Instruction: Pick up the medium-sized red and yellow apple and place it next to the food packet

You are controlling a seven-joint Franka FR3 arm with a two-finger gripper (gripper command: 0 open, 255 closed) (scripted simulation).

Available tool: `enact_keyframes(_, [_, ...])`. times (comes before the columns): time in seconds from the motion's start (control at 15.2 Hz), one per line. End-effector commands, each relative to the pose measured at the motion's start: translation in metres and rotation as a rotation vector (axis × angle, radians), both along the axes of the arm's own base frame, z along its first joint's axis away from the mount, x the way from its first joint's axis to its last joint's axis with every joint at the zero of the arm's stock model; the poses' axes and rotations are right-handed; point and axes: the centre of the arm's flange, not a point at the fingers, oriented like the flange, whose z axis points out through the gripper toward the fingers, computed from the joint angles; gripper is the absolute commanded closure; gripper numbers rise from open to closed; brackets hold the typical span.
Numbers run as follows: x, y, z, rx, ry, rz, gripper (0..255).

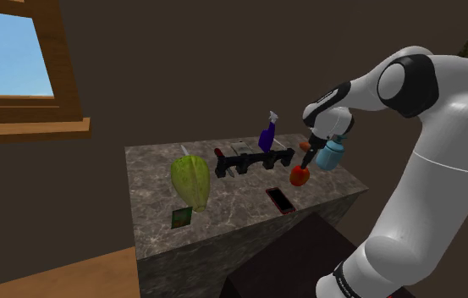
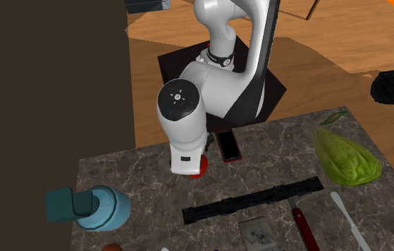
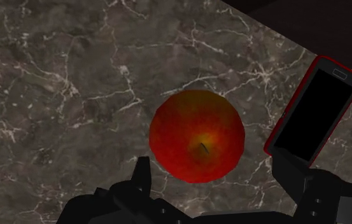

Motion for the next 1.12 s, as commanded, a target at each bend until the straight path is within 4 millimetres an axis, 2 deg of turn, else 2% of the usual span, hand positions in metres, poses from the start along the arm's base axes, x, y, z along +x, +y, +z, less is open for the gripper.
enact_keyframes(0.0, [-0.0004,0.0004,-0.0068,0.000,-0.001,-0.001,0])
enact_keyframes(0.46, [-0.0004,0.0004,-0.0068,0.000,0.000,-0.001,0])
enact_keyframes(0.53, [-0.0004,0.0004,-0.0068,0.000,0.000,-0.001,255])
enact_keyframes(1.06, [-0.0004,0.0004,-0.0068,0.000,0.000,-0.001,255])
